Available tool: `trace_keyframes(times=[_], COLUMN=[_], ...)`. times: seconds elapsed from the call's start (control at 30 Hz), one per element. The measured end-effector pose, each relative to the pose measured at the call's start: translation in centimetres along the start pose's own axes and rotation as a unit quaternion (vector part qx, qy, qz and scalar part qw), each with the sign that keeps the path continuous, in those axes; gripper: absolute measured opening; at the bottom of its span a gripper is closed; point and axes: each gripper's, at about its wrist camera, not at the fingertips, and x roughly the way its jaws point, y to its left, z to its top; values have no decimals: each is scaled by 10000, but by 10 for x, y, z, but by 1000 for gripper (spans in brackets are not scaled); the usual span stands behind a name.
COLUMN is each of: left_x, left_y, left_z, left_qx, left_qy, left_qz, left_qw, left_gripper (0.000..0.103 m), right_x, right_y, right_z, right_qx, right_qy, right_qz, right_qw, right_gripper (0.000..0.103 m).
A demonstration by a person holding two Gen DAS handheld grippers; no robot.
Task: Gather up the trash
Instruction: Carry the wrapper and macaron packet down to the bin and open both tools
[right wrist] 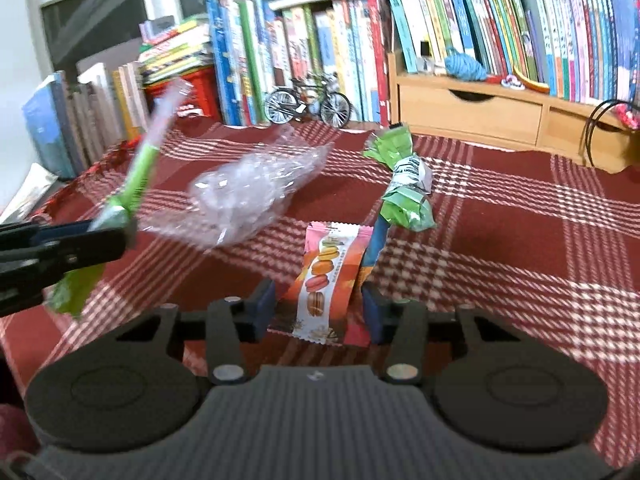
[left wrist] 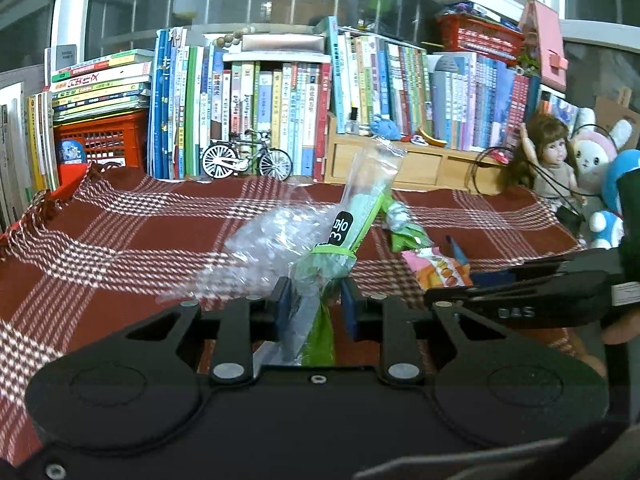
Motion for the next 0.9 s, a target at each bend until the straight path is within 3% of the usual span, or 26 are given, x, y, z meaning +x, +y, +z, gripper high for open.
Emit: trace_keyframes(times=[0.33, 0.47, 0.77, 0.9], left_x=[-56, -81, -135, -152], left_y=[-17, -20, -41, -49], left_z=[-33, -52, -115, -144], left_qx=[69, -36, 23, -110], left_qy=[33, 100, 232, 480], left_qz=[-202, -271, -364, -473], left_qw=[9998, 9996, 9991, 9977], left_gripper=[25, 25, 25, 25], right_x=[-93, -126, -167, -176], right_y=[8, 8, 20, 27], right_z=[-48, -75, -137, -161], right_qx=[-385, -234, -134, -139], right_qy=[-174, -259, -192, -96], right_qz=[366, 626, 1037, 1161], right_qw=[9984, 9974, 9943, 9931], right_gripper=[51, 51, 52, 53])
